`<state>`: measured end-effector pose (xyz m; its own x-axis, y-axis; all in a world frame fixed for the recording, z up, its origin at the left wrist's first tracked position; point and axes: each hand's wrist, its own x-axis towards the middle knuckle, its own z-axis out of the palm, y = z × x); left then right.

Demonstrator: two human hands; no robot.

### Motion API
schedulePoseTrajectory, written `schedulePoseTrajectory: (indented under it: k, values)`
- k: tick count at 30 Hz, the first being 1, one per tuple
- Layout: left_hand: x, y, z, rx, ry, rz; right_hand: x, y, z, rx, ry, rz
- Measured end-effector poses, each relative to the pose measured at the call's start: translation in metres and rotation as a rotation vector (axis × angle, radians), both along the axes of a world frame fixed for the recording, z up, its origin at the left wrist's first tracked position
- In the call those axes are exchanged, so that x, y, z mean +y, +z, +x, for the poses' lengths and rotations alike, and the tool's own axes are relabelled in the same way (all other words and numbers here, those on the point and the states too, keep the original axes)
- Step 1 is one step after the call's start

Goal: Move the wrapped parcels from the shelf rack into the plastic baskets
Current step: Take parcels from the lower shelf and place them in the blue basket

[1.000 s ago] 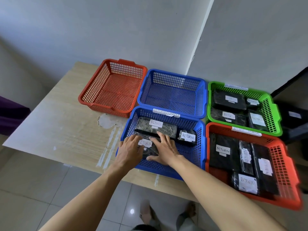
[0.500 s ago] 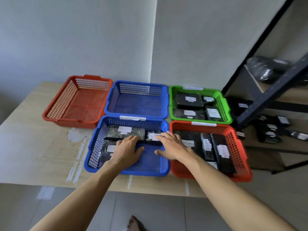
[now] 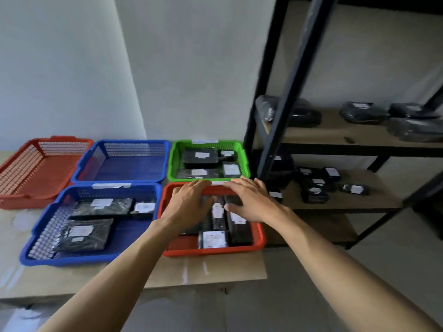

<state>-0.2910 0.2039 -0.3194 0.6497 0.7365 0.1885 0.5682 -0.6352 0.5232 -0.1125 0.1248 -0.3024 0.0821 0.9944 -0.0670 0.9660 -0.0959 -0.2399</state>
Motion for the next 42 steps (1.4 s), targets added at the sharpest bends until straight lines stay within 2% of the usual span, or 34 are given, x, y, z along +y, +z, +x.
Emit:
schedulePoseTrajectory:
  k: [8, 14, 23, 31, 42]
  values:
    - [-0.057, 0.033, 0.138, -0.064, -0.134, -0.003, -0.088, 0.036, 0.13, 0.009, -0.172, 0.109]
    - [-0.064, 0.043, 0.225, -0.105, -0.216, 0.018, -0.112, 0.04, 0.209, -0.011, -0.285, 0.175]
    - [-0.029, 0.044, 0.36, -0.168, -0.282, -0.049, -0.084, 0.039, 0.327, -0.013, -0.355, 0.153]
    - [0.011, 0.06, 0.469, -0.103, -0.291, -0.1, -0.05, 0.055, 0.428, -0.022, -0.416, 0.153]
    - [0.034, 0.052, 0.57, -0.041, -0.139, -0.119, -0.008, 0.051, 0.552, 0.064, -0.292, 0.159]
